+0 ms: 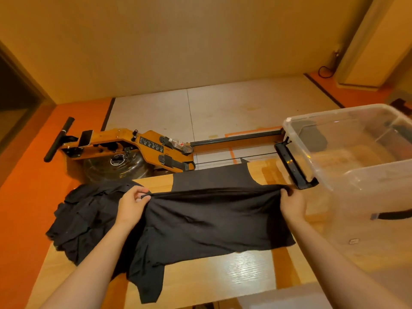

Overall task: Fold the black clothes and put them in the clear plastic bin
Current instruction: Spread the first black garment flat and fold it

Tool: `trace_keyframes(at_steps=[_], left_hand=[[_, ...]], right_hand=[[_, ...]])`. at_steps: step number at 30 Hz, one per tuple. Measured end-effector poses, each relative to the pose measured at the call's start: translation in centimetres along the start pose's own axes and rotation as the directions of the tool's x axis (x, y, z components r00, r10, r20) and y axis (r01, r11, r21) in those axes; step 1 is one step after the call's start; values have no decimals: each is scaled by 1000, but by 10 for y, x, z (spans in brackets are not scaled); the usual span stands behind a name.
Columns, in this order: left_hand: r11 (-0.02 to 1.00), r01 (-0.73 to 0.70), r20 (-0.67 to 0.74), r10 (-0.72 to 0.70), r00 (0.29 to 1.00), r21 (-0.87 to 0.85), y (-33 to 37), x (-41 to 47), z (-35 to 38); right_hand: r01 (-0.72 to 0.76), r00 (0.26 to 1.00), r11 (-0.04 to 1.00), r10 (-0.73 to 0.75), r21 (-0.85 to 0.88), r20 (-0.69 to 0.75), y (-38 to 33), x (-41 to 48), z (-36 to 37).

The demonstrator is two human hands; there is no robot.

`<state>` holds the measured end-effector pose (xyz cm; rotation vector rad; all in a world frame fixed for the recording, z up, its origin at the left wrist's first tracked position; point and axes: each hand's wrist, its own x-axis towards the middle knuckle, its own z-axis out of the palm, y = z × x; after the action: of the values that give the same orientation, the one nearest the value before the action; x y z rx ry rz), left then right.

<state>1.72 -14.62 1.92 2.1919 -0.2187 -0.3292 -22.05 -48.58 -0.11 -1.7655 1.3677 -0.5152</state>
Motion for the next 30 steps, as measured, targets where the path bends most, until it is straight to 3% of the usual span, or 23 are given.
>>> trace_keyframes(at_steps=[3,5,8,12,16,20,26,30], left_hand=[[999,7,71,-11,997,48,-6,20,10],[988,-56,102,41,994,146,-10,20,17],[957,-166,123,140,982,238,-15,-6,29],[873,-272,119,244,962,406,-37,-54,46],[870,-166,111,129,985,465,-65,-77,54],[850,-118,95,81,992,514,-83,-90,51],[858,-129,99,92,991,497,-102,-99,28],[781,-155,114,107,988,605,-124,-96,9]], right_hand=[[-43,997,999,41,23,68,-5,9,12],[5,991,1000,-6,9,135,-4,6,18],[168,970,984,-154,-63,189,4,-16,24],[423,877,872,-326,-245,352,29,-54,34],[569,784,697,-299,-437,544,47,-79,40],[628,749,551,-236,-549,619,62,-96,44],[605,763,518,-163,-604,625,82,-95,44],[601,766,515,-155,-611,624,87,-87,35]])
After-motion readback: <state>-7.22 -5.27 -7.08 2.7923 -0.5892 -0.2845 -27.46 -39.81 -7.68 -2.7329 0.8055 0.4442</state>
